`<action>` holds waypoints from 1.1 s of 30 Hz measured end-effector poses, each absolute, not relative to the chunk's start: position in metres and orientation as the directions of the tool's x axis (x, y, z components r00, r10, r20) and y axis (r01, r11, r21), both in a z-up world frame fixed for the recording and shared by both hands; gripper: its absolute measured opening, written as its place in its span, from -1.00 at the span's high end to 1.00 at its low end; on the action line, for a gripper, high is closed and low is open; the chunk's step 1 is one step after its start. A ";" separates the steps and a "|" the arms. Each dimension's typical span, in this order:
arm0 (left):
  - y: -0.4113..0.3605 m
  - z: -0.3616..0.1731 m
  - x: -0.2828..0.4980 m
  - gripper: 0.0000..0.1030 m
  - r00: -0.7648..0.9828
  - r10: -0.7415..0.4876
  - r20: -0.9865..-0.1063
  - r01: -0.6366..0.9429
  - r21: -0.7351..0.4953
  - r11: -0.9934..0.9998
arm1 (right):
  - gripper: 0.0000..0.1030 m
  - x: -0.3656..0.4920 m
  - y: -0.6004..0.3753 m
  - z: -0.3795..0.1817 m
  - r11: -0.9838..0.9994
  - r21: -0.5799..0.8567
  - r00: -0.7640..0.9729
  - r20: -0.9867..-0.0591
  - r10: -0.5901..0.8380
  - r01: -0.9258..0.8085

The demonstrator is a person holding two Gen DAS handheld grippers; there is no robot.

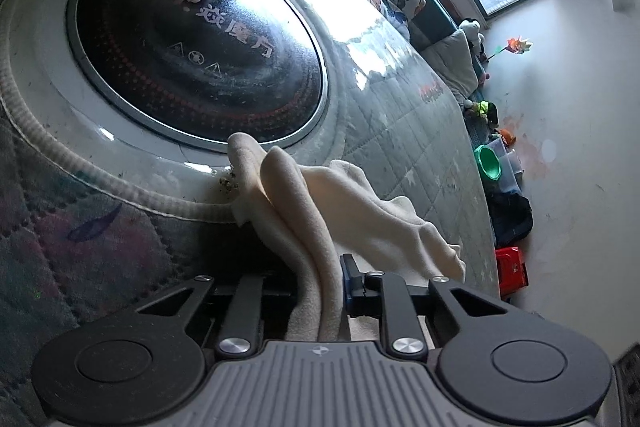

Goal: Fold clothes
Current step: 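Lift the folded shirt bundle off the table with both grippers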

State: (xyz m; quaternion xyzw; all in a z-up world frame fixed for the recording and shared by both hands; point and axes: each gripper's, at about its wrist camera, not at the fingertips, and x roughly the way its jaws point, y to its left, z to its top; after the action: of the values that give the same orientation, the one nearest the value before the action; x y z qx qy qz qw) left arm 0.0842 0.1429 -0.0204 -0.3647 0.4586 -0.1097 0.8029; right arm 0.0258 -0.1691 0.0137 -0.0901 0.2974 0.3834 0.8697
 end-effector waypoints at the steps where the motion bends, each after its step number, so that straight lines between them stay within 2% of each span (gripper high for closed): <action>1: 0.143 -0.021 0.084 0.58 0.556 -0.509 -0.657 -0.157 -0.685 0.712 | 0.30 0.033 -0.177 0.011 0.720 0.073 0.549 -0.596 0.587 -0.690; 7: 0.141 -0.020 0.085 0.58 0.556 -0.502 -0.663 -0.144 -0.671 0.727 | 0.27 0.076 -0.229 -0.017 0.869 0.106 0.623 -0.655 0.427 -0.483; 12: 0.138 -0.018 0.086 0.58 0.554 -0.493 -0.671 -0.133 -0.656 0.743 | 0.25 0.088 -0.254 -0.035 0.895 0.193 0.614 -0.668 0.420 -0.402; 18: 0.138 -0.018 0.089 0.58 0.551 -0.492 -0.675 -0.128 -0.650 0.749 | 0.25 0.086 -0.262 -0.040 0.887 0.223 0.616 -0.651 0.444 -0.404; 19: 0.138 -0.018 0.089 0.58 0.551 -0.490 -0.675 -0.126 -0.648 0.751 | 0.27 0.085 -0.260 -0.040 0.885 0.223 0.615 -0.650 0.447 -0.408; 20: 0.137 -0.017 0.090 0.58 0.551 -0.488 -0.677 -0.124 -0.645 0.754 | 0.44 0.085 -0.259 -0.040 0.883 0.224 0.613 -0.648 0.451 -0.412; 24: 0.135 -0.017 0.090 0.58 0.551 -0.483 -0.681 -0.115 -0.635 0.764 | 0.76 0.082 -0.258 -0.037 0.877 0.240 0.608 -0.643 0.466 -0.417; 27: 0.135 -0.016 0.091 0.58 0.548 -0.480 -0.685 -0.110 -0.628 0.770 | 0.73 0.079 -0.258 -0.036 0.877 0.244 0.611 -0.639 0.467 -0.414; 29: 0.134 -0.016 0.091 0.58 0.547 -0.478 -0.688 -0.106 -0.623 0.775 | 0.58 0.079 -0.260 -0.036 0.882 0.245 0.613 -0.643 0.459 -0.403; 33: 0.133 -0.015 0.092 0.58 0.545 -0.472 -0.693 -0.096 -0.611 0.786 | 0.58 0.079 -0.262 -0.037 0.883 0.264 0.612 -0.643 0.461 -0.388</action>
State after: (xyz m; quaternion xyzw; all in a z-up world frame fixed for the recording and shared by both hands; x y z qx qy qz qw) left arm 0.0924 0.1327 -0.0149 -0.3068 0.4631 -0.1143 0.8236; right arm 0.0789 -0.2618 -0.0367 0.0490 0.3716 0.2367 0.8964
